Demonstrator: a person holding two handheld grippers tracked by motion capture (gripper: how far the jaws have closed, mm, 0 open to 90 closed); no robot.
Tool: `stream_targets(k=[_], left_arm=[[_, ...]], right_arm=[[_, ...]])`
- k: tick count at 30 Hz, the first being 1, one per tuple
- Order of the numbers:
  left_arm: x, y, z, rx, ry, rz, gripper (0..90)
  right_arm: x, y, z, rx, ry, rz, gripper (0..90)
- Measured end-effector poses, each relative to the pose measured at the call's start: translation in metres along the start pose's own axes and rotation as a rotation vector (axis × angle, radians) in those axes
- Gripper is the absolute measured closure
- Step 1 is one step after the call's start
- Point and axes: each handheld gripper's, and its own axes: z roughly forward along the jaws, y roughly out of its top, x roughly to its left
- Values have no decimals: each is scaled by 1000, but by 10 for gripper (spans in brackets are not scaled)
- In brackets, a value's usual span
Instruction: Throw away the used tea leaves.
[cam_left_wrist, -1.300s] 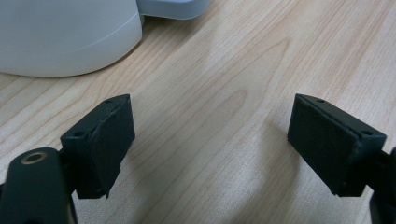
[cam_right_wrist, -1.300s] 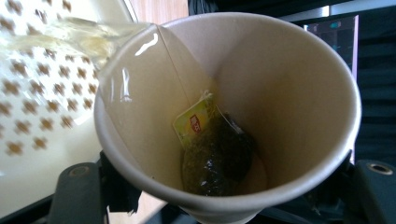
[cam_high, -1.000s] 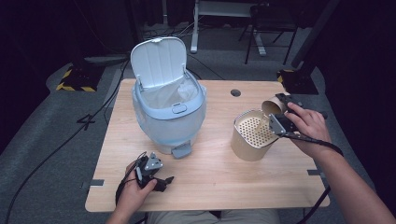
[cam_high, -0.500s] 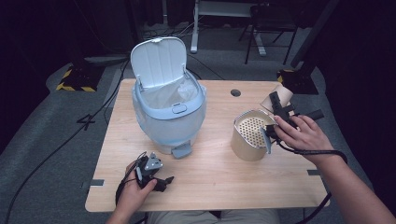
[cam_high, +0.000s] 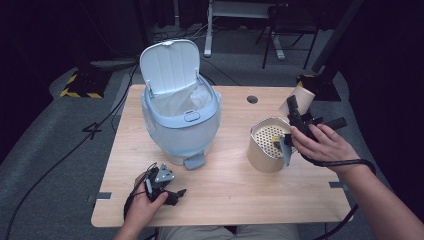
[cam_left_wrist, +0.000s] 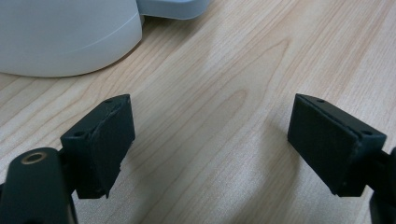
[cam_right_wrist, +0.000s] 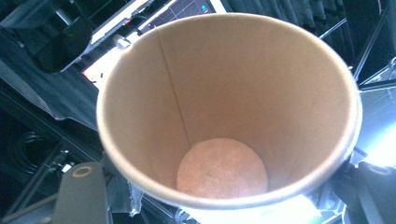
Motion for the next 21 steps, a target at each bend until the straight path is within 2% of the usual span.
stream_targets(k=[10,17,19,20,21], left_arm=[[0,0,0,0,1,0,155],[0,0,0,0,1,1,155],[0,0,0,0,1,0,155],[0,0,0,0,-1,0,155],[1,0,0,0,-2,1,155]], right_arm=[[-2,-2,1,-2,2,20,301],[-3,-5,2,2,7,62,298],[-3,-7,3,-9,37,107,295],[-3,-8,4,-19,58,157,294],[-3,-12,6,-33,99,237,293]])
